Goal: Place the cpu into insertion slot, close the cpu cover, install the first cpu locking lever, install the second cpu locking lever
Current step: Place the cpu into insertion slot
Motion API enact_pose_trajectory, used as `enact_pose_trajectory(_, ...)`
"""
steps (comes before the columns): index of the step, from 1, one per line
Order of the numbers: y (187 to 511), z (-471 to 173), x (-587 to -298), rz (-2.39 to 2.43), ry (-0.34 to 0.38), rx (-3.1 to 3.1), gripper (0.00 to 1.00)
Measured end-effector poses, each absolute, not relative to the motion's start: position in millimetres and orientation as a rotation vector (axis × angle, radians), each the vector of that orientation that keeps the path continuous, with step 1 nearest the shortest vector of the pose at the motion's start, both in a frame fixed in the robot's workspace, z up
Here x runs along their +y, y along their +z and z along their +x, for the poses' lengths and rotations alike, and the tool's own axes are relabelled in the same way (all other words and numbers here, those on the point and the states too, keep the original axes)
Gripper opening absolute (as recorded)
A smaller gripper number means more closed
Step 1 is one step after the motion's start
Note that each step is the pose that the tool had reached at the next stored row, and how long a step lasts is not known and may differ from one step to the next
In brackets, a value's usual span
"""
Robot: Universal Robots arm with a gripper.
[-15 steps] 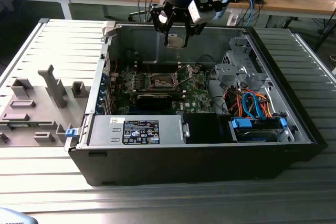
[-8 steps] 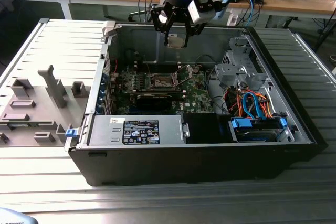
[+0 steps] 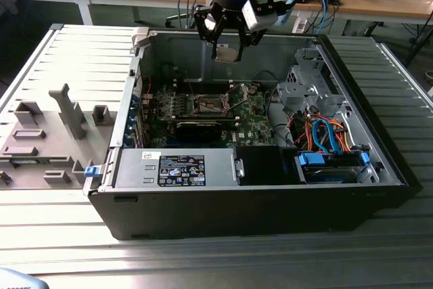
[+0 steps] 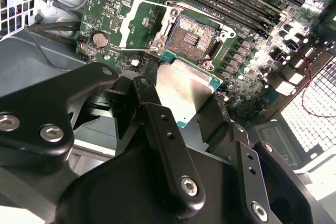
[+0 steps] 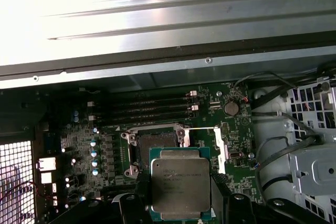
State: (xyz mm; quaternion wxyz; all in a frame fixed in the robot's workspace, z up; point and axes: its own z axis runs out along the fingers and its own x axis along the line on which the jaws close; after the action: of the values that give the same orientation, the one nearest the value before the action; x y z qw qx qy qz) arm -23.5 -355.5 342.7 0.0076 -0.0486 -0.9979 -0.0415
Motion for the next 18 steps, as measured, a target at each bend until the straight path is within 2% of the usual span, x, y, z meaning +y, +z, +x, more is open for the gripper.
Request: enact_pose_trajectory(18, 342.7, -23.5, -355.5, -0.172, -0.13, -3.12, 0.55)
